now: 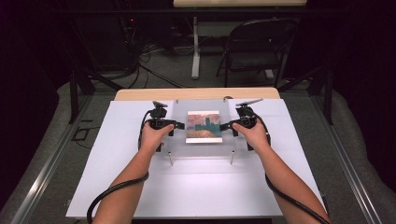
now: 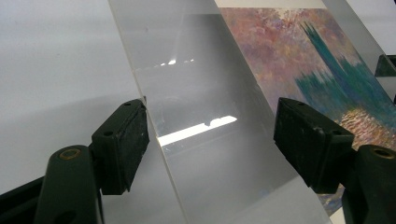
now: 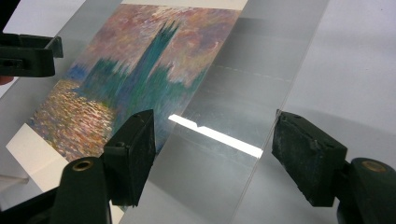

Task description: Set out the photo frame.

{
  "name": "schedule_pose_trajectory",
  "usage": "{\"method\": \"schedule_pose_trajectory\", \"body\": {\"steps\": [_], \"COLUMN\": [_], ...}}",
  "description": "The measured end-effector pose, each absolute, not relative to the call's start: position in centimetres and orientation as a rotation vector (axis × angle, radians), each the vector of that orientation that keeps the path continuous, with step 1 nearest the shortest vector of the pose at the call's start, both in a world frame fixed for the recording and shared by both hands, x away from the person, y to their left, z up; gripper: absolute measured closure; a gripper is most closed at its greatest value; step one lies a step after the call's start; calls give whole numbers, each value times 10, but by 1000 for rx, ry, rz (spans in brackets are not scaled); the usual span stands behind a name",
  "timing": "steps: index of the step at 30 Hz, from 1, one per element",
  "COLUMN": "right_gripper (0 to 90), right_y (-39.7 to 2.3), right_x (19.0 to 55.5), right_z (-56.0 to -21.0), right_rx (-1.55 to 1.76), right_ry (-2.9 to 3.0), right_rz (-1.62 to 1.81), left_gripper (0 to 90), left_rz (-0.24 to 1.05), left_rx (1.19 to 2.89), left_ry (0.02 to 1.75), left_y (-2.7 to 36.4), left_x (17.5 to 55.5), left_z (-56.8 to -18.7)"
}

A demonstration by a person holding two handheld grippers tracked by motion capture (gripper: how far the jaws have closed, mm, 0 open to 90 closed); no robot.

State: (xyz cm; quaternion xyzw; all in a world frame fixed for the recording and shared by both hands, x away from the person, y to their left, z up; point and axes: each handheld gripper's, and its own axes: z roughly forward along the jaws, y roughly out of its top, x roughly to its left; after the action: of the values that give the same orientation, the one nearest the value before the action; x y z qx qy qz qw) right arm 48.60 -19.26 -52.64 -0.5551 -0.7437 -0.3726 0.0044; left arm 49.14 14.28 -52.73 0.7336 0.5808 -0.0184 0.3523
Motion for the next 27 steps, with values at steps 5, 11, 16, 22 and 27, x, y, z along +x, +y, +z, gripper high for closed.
{"method": "schedule_pose_trajectory", "body": {"steps": [5, 11, 16, 22, 27], "right_gripper": [300, 303, 325, 326, 327], "right_y": [-192, -192, -193, -193, -194], "right_x": [486, 486, 486, 485, 484], "right_z": [-526, -525, -524, -524, -523], "right_rx": [-1738, -1738, -1745, -1742, -1739], "right_ry": [-2333, -2341, -2330, -2337, -2343], "right_rz": [-1162, -1157, -1155, -1170, -1162], "left_gripper": [269, 306, 333, 364, 385], "left_rz": [-57, -64, -70, -75, -79], "left_rx": [1897, 1880, 1860, 1847, 1838], "left_ry": [1505, 1520, 1533, 1545, 1551], "left_y": [143, 145, 146, 149, 149], "left_x": [492, 492, 492, 492, 492], "left_z": [-527, -526, -526, -526, -524]}}
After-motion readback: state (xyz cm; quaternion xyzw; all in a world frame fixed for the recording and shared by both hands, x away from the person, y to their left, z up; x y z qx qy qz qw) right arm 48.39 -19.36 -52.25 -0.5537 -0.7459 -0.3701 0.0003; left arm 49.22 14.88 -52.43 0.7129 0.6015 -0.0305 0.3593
